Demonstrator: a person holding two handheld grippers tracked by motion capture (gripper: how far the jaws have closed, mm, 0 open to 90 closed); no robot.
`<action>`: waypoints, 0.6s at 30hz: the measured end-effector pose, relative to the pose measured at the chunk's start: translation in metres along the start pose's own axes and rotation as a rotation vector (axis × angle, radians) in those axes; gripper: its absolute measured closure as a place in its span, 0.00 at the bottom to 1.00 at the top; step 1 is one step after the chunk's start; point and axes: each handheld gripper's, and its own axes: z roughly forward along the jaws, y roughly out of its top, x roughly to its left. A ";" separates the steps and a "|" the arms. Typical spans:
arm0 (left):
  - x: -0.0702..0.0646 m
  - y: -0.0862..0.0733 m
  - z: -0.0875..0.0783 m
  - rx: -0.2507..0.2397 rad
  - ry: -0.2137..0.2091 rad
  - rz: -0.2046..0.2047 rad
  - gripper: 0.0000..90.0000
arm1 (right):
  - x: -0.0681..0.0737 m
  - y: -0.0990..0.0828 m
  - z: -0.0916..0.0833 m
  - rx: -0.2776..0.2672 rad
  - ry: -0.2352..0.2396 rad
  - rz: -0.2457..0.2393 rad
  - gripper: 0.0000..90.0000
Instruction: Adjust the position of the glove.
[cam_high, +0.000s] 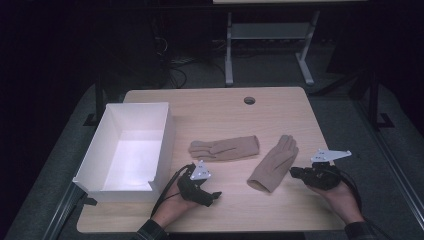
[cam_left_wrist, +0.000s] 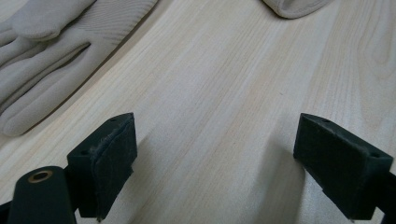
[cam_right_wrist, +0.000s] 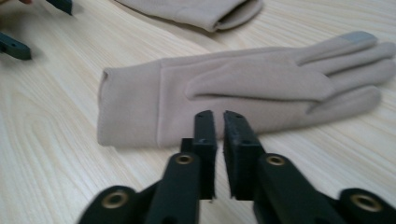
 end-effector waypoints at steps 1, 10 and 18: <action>0.000 0.000 0.000 0.000 0.000 0.000 0.14 | 0.001 0.002 0.001 0.004 0.009 0.001 0.98; 0.000 0.000 0.001 0.000 0.000 0.004 0.14 | 0.014 0.022 0.022 0.010 0.077 -0.069 1.00; 0.000 0.000 0.000 0.001 0.000 0.002 0.14 | 0.027 0.037 0.048 0.046 0.117 -0.100 1.00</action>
